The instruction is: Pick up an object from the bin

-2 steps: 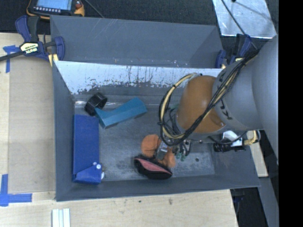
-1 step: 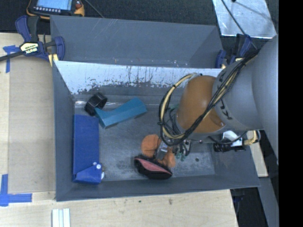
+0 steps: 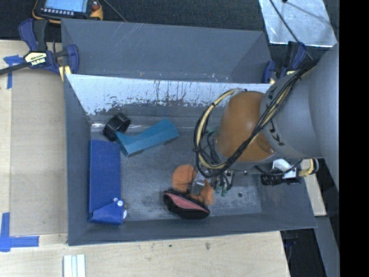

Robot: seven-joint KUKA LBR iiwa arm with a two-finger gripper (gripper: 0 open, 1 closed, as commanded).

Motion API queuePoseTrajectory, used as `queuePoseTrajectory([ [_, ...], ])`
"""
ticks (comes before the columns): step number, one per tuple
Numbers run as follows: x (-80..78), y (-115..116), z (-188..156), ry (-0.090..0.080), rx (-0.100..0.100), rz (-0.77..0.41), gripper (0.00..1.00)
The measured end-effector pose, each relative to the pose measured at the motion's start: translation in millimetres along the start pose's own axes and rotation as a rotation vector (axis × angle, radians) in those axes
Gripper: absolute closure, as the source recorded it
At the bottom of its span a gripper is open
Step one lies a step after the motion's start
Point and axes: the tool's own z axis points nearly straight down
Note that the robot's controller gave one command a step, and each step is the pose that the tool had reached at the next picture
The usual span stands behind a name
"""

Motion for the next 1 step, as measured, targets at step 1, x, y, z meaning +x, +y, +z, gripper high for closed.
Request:
queuePoseTrajectory([
  [1,1.4,-0.8,-14.2,0.007,0.003,-0.001,1.00],
])
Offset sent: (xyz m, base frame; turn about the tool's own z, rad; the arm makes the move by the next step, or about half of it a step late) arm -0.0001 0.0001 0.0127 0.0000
